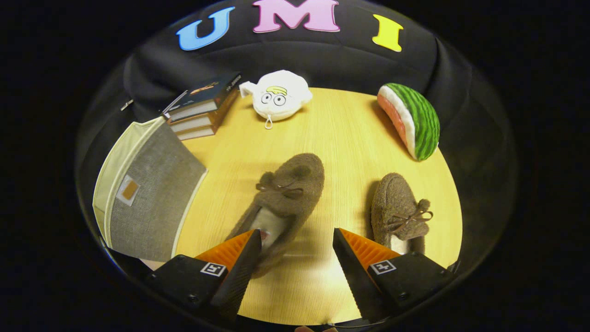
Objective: Open the storage box then place both shoes into the box .Put the left shoe in first, then the right shoe, with the right side of both shoes facing outward in a uniform manner.
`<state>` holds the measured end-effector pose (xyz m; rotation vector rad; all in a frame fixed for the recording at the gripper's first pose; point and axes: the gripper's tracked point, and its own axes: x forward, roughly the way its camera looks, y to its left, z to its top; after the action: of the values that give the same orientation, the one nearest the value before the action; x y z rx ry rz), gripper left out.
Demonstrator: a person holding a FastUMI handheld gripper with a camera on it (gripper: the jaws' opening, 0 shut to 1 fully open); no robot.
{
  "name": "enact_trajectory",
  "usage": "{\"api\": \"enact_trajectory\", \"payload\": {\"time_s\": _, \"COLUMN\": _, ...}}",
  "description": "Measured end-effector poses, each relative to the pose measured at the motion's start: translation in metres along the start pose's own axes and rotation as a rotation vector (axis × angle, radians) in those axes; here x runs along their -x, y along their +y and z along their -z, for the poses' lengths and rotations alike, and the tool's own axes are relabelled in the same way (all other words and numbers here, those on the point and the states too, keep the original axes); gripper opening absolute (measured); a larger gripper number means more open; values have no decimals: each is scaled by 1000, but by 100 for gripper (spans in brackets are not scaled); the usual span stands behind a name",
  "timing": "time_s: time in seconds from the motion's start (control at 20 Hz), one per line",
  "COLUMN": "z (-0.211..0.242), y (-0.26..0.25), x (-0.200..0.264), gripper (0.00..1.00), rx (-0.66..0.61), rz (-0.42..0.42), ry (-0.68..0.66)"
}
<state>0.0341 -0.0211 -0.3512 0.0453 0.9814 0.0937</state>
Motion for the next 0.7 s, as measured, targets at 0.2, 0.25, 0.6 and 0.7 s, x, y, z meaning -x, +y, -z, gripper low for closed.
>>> {"api": "enact_trajectory", "payload": {"time_s": 0.2, "z": -11, "y": -9, "x": -29, "gripper": 98, "rx": -111, "rz": -26, "ry": 27}}
{"api": "enact_trajectory", "payload": {"time_s": 0.25, "z": -10, "y": -8, "x": -34, "gripper": 89, "rx": -128, "rz": -40, "ry": 45}}
{"api": "enact_trajectory", "payload": {"time_s": 0.6, "z": -9, "y": 1, "x": -40, "gripper": 22, "rx": -181, "rz": -83, "ry": 63}}
{"api": "enact_trajectory", "payload": {"time_s": 0.7, "z": -8, "y": 2, "x": -39, "gripper": 8, "rx": -211, "rz": -95, "ry": 70}}
